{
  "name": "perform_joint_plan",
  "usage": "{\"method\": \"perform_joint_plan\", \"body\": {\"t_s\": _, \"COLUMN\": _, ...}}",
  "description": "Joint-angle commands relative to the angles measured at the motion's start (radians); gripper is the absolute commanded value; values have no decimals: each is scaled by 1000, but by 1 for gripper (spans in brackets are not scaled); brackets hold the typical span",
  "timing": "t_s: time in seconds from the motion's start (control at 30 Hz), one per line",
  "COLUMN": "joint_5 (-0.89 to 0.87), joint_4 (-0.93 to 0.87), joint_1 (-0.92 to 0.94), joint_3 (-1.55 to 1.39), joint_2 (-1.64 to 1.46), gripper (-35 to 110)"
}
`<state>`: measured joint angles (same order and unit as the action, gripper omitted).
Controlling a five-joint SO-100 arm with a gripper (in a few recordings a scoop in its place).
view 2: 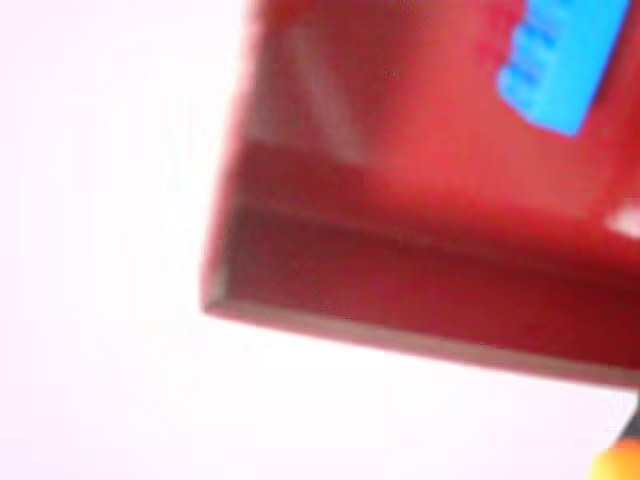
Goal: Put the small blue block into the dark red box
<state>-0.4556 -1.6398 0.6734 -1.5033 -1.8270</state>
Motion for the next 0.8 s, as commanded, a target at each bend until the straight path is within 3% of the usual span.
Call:
{"method": "perform_joint_plan", "body": {"t_s": 0.0, "joint_5": -12, "joint_4": 49, "joint_1": -141, "joint_3": -305, "joint_2": -463, "gripper": 6}}
{"method": "perform_joint_plan", "body": {"t_s": 0.23, "joint_5": 2, "joint_4": 166, "joint_1": -548, "joint_3": -815, "joint_2": -1068, "gripper": 0}}
{"method": "perform_joint_plan", "body": {"t_s": 0.43, "joint_5": 221, "joint_4": 210, "joint_1": -893, "joint_3": -1108, "joint_2": -1394, "gripper": 0}}
{"method": "perform_joint_plan", "body": {"t_s": 0.53, "joint_5": 307, "joint_4": 207, "joint_1": -1014, "joint_3": -1249, "joint_2": -1529, "gripper": 0}}
{"method": "perform_joint_plan", "body": {"t_s": 0.77, "joint_5": 502, "joint_4": 272, "joint_1": -1201, "joint_3": -1408, "joint_2": -1529, "gripper": 0}}
